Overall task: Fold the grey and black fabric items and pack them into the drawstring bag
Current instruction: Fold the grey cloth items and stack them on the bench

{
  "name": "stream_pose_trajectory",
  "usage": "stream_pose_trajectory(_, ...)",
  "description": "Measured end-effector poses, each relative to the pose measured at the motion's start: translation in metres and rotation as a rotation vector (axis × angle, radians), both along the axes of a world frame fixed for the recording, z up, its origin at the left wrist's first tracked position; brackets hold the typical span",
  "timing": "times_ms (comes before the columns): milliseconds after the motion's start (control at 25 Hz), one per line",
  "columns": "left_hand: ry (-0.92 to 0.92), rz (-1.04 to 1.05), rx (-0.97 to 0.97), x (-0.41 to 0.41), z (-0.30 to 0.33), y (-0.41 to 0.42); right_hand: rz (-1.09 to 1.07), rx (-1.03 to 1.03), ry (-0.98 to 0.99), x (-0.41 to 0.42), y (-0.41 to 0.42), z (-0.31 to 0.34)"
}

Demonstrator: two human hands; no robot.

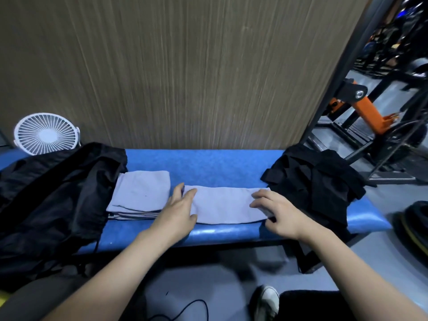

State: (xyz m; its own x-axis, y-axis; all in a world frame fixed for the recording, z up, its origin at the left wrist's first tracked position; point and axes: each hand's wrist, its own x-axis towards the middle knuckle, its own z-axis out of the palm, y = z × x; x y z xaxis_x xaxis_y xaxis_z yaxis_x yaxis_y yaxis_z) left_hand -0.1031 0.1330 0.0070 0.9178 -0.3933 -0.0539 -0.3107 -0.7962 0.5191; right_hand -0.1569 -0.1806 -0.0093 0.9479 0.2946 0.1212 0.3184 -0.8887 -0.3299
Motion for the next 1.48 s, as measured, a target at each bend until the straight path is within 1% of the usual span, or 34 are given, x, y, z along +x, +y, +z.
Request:
stream_pose_trajectory(120, -0.118, -0.015, 0.018, -0.005, -0.002, -0.005, 0.018, 0.013, -0.044, 0.004, -0.002, 0.002)
stream_pose_trajectory(240, -0.236, -0.102, -0.048, -0.004, -0.002, -0.014, -0.103, 0.048, -0.027, 0.007, -0.002, 0.006)
stream_pose_trajectory(320, -0.238, -0.13, -0.059, 0.001, -0.007, -0.02, -0.135, -0.011, -0.043, 0.01, -0.004, 0.004)
stream_pose_trajectory(400, -0.203, -0.133, -0.026, 0.006, -0.017, -0.024, -0.143, -0.069, 0.006, 0.012, -0.008, 0.001)
stream_pose_trajectory(480, -0.165, -0.144, 0.065, 0.008, -0.027, -0.023, -0.152, -0.108, 0.074, 0.013, -0.013, -0.003)
stream_pose_trajectory(560, -0.154, -0.176, 0.169, 0.009, -0.033, -0.021, -0.159, -0.12, 0.1, 0.013, -0.017, -0.005)
stream_pose_trajectory(680, -0.154, -0.19, 0.215, 0.011, -0.033, -0.019, -0.158, -0.095, 0.105, 0.014, -0.017, -0.005)
stream_pose_trajectory(800, -0.188, -0.167, 0.22, 0.009, -0.032, -0.023, -0.187, 0.029, 0.117, 0.012, -0.018, -0.003)
stream_pose_trajectory(880, -0.237, -0.162, 0.201, 0.005, -0.03, -0.027, -0.198, 0.07, 0.103, 0.008, -0.018, 0.001)
stream_pose_trajectory(1040, -0.298, -0.237, 0.119, 0.0, -0.024, -0.044, -0.243, -0.061, 0.026, -0.002, -0.018, 0.014)
stream_pose_trajectory(1160, -0.299, -0.308, 0.06, -0.007, -0.022, -0.059, -0.276, -0.139, 0.063, -0.01, -0.023, 0.017)
stream_pose_trajectory(1320, -0.27, -0.347, 0.092, -0.01, -0.029, -0.069, -0.249, -0.161, 0.117, -0.014, -0.031, 0.014)
stream_pose_trajectory(1480, -0.271, -0.346, 0.074, -0.007, -0.031, -0.07, -0.21, -0.112, 0.077, -0.013, -0.033, 0.01)
